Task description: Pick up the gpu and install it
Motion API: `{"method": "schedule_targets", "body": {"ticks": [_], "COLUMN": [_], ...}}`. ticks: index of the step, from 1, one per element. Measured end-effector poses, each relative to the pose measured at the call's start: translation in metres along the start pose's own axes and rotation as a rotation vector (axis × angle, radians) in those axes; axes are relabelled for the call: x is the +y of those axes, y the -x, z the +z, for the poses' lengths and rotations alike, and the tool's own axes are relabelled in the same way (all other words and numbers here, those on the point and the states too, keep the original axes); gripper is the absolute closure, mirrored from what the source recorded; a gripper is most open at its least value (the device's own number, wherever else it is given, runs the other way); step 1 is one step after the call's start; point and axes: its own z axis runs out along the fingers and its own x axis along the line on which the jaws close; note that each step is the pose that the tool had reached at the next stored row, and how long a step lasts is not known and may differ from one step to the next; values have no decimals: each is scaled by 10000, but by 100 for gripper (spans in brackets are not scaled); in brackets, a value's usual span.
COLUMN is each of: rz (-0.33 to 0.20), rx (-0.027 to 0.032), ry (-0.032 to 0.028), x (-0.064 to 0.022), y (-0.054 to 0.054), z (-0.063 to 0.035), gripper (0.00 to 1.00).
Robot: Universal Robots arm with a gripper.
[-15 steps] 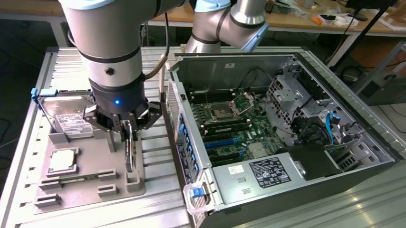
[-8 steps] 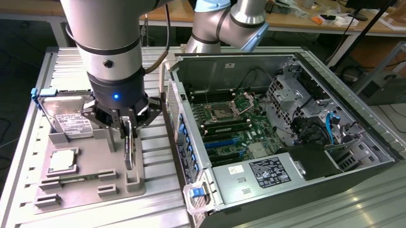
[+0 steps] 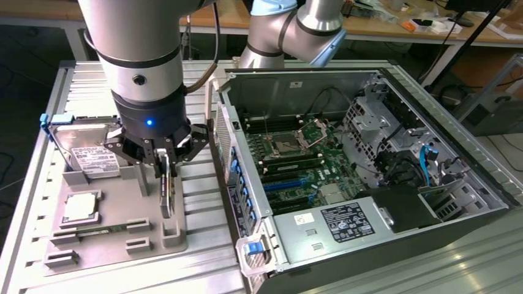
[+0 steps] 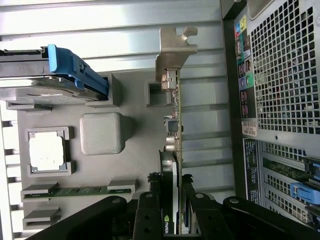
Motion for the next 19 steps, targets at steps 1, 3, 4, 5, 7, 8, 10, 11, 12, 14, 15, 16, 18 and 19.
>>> {"method": "schedule_targets", "body": {"ticks": [1,3,4,5,7,8,10,11,12,14,15,16,18,19], "rz": [0,0,0,0,1,2,3,5,6,10,11,11,12,13], "rx": [0,0,0,0,8,23,77,109,147,207,229,247,267,271], "ry": [0,0,0,0,-1,-3,-7,-10,-13,-18,-18,-16,-15,-16], "x": [0,0,0,0,1,1,1,2,2,3,4,4,5,6], "y": [0,0,0,0,0,1,5,7,9,11,12,13,15,15], "z": [0,0,0,0,-3,-9,-22,-30,-38,-51,-60,-73,-98,-111], "gripper": [73,73,73,73,73,73,73,73,73,73,73,73,73,73]}}
